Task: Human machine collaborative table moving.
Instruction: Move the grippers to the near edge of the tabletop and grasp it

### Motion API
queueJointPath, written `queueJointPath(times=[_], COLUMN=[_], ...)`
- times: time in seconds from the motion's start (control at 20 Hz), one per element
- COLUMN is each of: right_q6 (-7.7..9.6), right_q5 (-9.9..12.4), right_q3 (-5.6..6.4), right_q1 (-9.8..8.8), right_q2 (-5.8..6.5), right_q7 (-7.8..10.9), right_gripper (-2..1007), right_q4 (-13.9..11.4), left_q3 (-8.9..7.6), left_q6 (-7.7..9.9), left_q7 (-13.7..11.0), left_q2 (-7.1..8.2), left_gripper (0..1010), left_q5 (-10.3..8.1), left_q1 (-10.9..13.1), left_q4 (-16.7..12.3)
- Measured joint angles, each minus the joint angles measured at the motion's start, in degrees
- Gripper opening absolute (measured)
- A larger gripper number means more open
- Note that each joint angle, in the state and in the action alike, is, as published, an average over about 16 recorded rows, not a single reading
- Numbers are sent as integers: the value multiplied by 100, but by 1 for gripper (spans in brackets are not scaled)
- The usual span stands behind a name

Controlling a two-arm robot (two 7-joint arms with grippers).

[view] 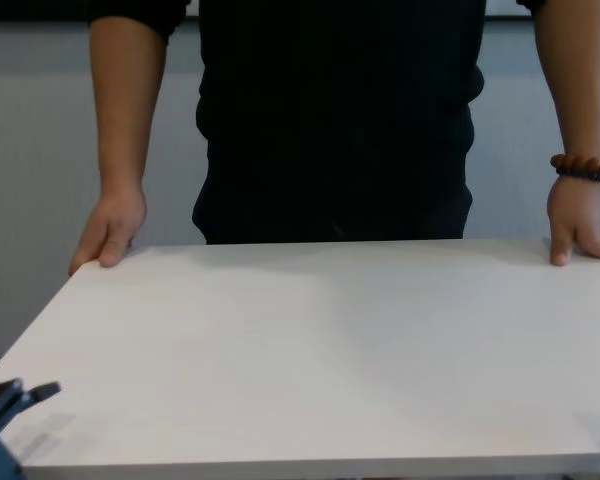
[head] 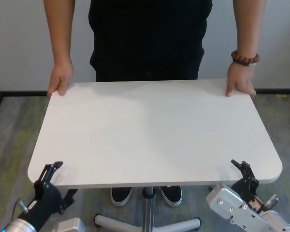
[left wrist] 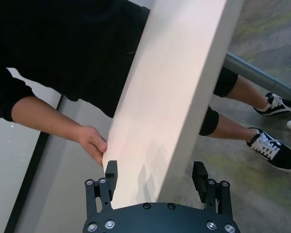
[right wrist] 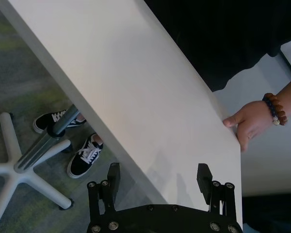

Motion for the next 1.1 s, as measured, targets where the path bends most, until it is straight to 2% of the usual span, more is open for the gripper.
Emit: queueJointPath(times=[0.6, 1.1], right_q6=[-102, -168], right_q5=[-110, -210], right_q3=[110, 197], right_q1=[60, 39], right_q2=[-125, -208], right_q7=[136, 222], right_gripper=[1005, 1005], right_q4=[117, 160], left_q3=[-25, -83], left_q6=[11, -30], left_q7=[-99, 93], left_q2=[-320, -510], left_gripper=[1001, 1001], left_q5=[139, 316], left_q1=[-275, -350], left_q4=[272, 422])
